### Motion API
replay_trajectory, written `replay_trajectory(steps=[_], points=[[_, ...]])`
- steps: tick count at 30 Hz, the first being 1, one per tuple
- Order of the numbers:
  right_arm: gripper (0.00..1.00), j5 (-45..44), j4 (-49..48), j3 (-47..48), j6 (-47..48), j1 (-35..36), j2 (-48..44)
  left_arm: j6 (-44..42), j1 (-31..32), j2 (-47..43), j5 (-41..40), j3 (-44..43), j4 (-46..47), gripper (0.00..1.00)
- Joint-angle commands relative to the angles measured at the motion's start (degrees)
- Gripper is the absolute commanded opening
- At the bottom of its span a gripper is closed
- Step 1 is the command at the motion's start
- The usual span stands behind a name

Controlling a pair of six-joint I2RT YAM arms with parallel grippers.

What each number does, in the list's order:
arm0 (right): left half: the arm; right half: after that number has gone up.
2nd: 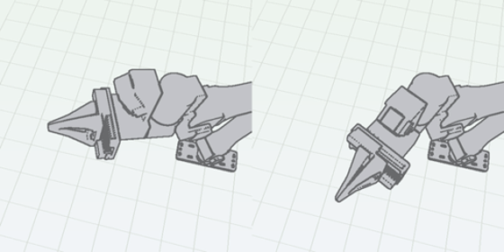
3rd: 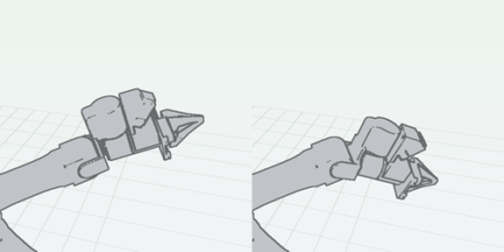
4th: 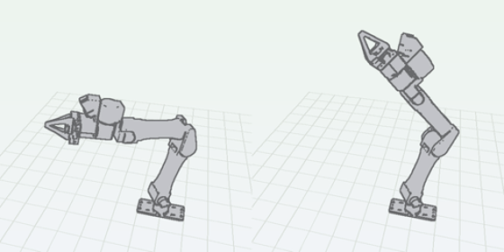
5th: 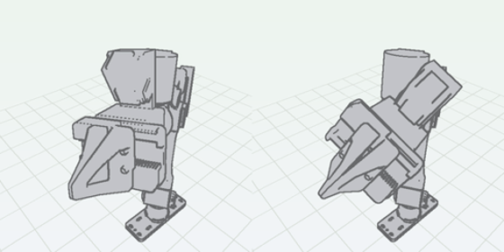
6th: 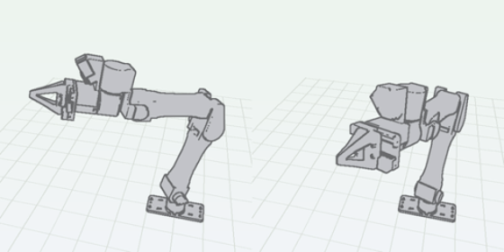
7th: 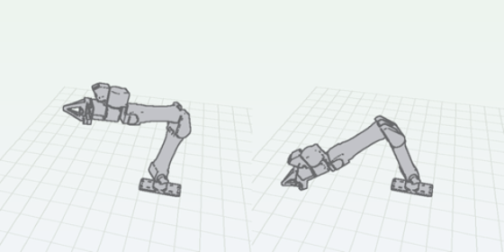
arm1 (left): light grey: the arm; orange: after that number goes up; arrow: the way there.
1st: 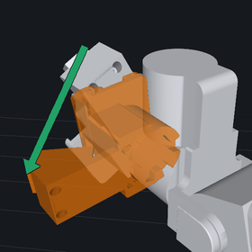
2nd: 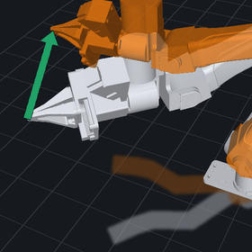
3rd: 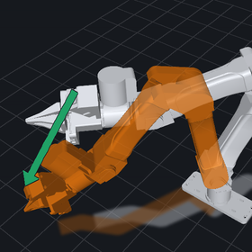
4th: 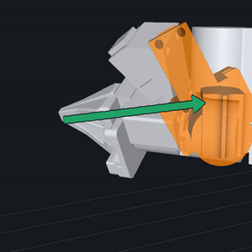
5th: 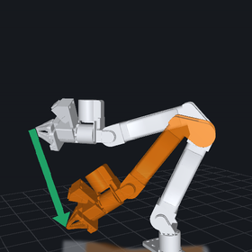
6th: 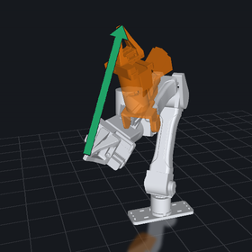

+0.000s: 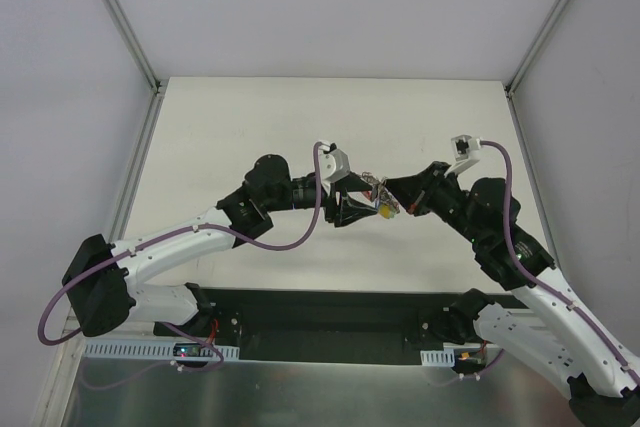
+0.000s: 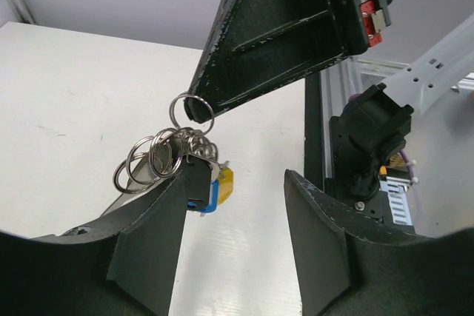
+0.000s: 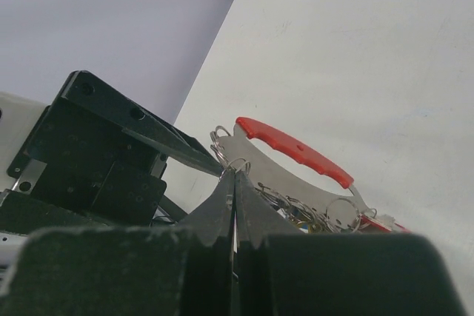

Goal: Remove the keys from the keyring

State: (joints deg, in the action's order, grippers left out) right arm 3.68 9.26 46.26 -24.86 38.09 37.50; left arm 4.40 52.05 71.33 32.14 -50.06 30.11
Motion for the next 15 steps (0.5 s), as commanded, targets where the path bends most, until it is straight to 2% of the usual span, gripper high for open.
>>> replay_trajectory(steps=[1,9,15], points=[[0.00,-0.69,-5.13,2.61,-1.33,0.23,-0.67,-2.47,0.50,-0.67,-3.57,-0.38,1.44,0.54],[0.00,-1.48,-5.91,1.91,-3.00,0.32,-1.20,-3.88,1.91,1.70,-6.56,-1.79,1.71,0.58],[0.01,-1.84,-6.53,1.55,-4.40,0.23,-1.37,-7.21,2.97,2.24,-12.62,-1.62,2.58,0.57]])
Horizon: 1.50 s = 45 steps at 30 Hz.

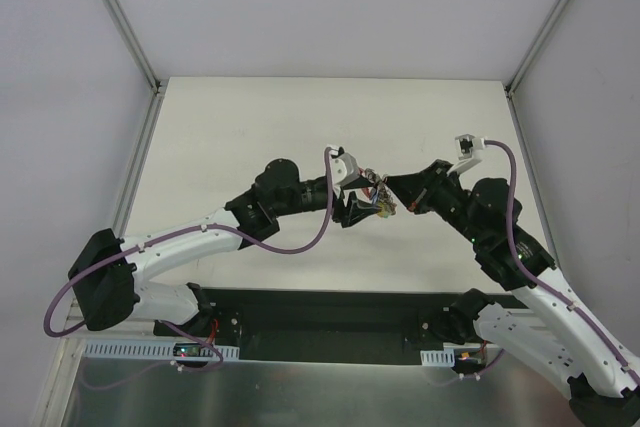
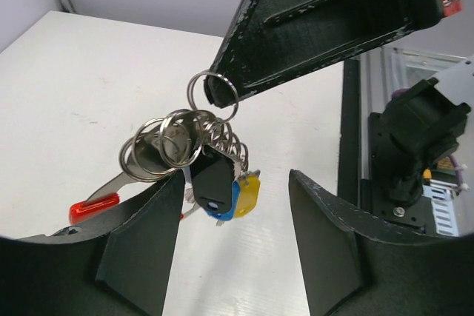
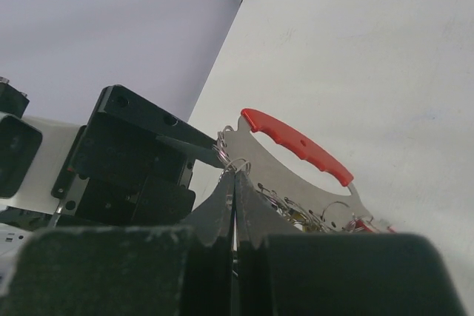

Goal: Remove the keys from the keyring

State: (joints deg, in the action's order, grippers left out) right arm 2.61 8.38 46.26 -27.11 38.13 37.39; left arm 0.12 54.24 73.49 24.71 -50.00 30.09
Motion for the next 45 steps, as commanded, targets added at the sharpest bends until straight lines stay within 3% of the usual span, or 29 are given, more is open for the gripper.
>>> replay_trajectory(steps=[1,13,16,22,24,26,45], points=[[0.01,-0.77,-5.74,1.55,-2.24,0.19,-1.26,-3.19,0.87,-0.02,-5.89,-1.51,2.78,0.58],[0.00,-0.94,-6.27,1.20,-3.03,0.19,-1.00,-5.75,1.48,0.69,-12.93,-1.68,4.89,0.55],[0.00,-0.94,-6.27,1.11,-3.03,0.19,-1.00,-6.01,1.57,0.69,-13.28,-1.68,5.07,0.49],[0.00,-1.29,-6.36,0.76,-3.03,0.19,-1.00,-6.19,1.57,0.07,-12.41,-1.33,5.25,0.24],[0.00,-1.64,-6.36,0.67,-2.86,0.19,-1.17,-6.27,1.57,-0.19,-12.05,-1.24,5.16,0.08],[0.00,-1.82,-6.27,0.50,-2.60,0.19,-1.17,-5.84,1.57,-0.46,-11.44,-1.33,4.63,0.00],[0.00,-4.19,-5.13,-1.00,2.06,0.28,1.02,-7.06,2.19,-6.35,-2.56,-0.36,-0.64,0.00]])
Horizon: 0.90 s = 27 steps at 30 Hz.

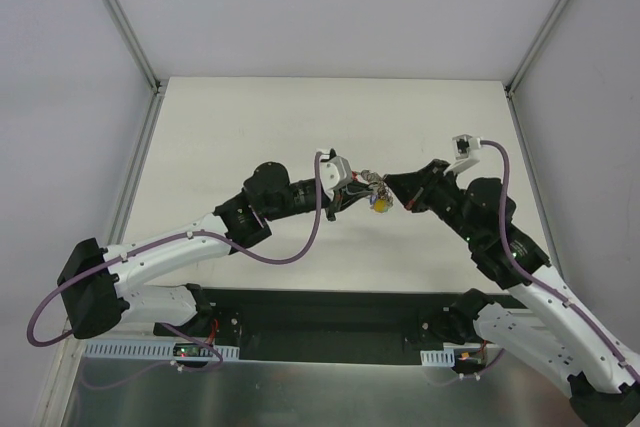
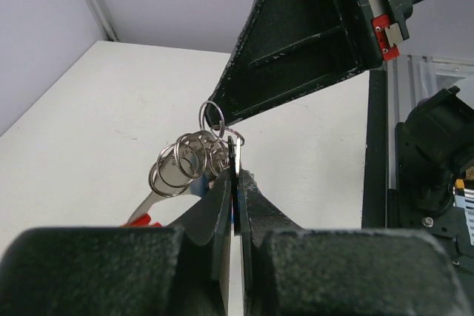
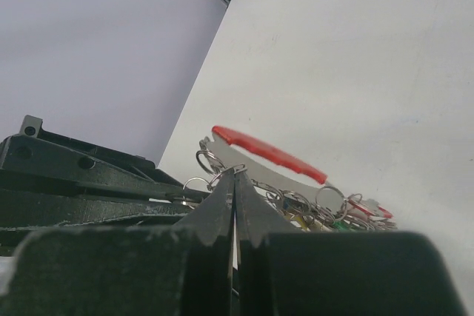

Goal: Remove the keys from the keyring

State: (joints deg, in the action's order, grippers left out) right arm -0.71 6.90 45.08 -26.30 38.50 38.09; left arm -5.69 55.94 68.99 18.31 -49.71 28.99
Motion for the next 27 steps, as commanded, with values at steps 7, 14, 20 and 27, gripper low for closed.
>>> replay_trajectory(steps=[7,14,20,27], points=[[0.00,-0.26,-3.73,0.27,1.87,-0.18,0.85,-2.65,0.75,-1.05,4.19,-1.44,-0.78,0.00],[0.01,0.10,-2.86,0.36,3.80,0.08,1.20,-4.24,0.75,-0.35,3.32,-2.40,-2.36,0.00],[0.00,-0.34,-0.83,0.97,6.88,1.13,1.29,-5.38,0.75,0.61,2.26,-3.81,-4.03,0.00],[0.01,-2.54,1.45,2.03,9.52,3.42,1.64,-6.78,0.75,2.20,2.17,-6.27,-5.79,0.00]])
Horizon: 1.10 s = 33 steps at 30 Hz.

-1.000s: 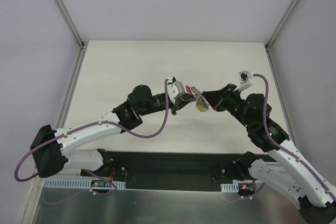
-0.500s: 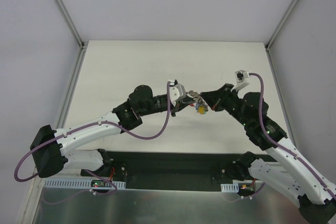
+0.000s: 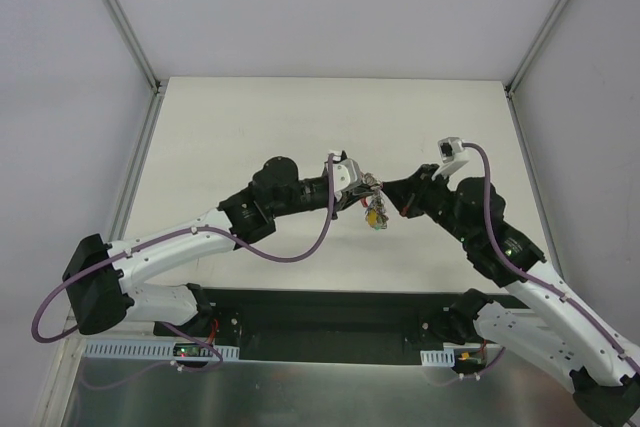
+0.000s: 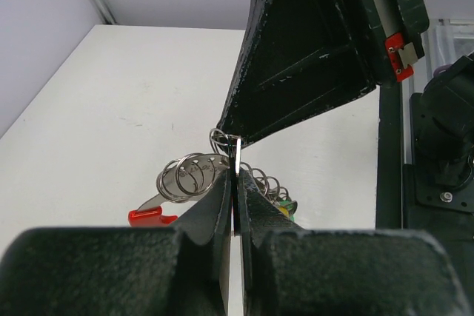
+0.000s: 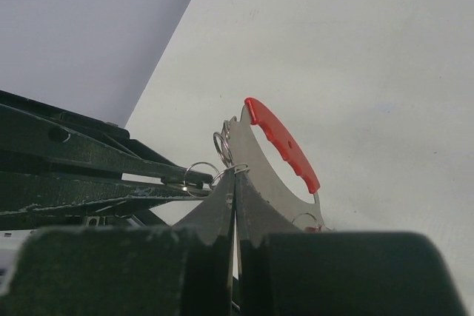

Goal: Remove the keys from the keyring

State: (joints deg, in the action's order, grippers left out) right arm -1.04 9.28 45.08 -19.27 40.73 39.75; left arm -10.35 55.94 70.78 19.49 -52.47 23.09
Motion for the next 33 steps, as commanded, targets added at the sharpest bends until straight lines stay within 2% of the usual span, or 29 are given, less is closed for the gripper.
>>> replay_trajectory(steps=[1,10,18,33], points=[[0.00,-2.47,-0.84,1.94,2.65,1.19,-0.11,-2.48,0.75,0.58,0.99,-3.61,-0.06,0.00],[0.00,-5.46,0.83,2.82,2.57,1.37,0.24,-3.89,0.92,-0.82,6.35,-1.76,-0.77,0.00],[0.00,-6.69,2.58,3.96,2.39,1.28,2.35,-7.14,2.33,-1.09,6.80,-1.50,-3.49,0.00],[0.00,-7.75,6.63,6.34,8.81,1.72,4.11,-23.83,7.86,1.11,-6.90,-5.01,-13.86,0.00]])
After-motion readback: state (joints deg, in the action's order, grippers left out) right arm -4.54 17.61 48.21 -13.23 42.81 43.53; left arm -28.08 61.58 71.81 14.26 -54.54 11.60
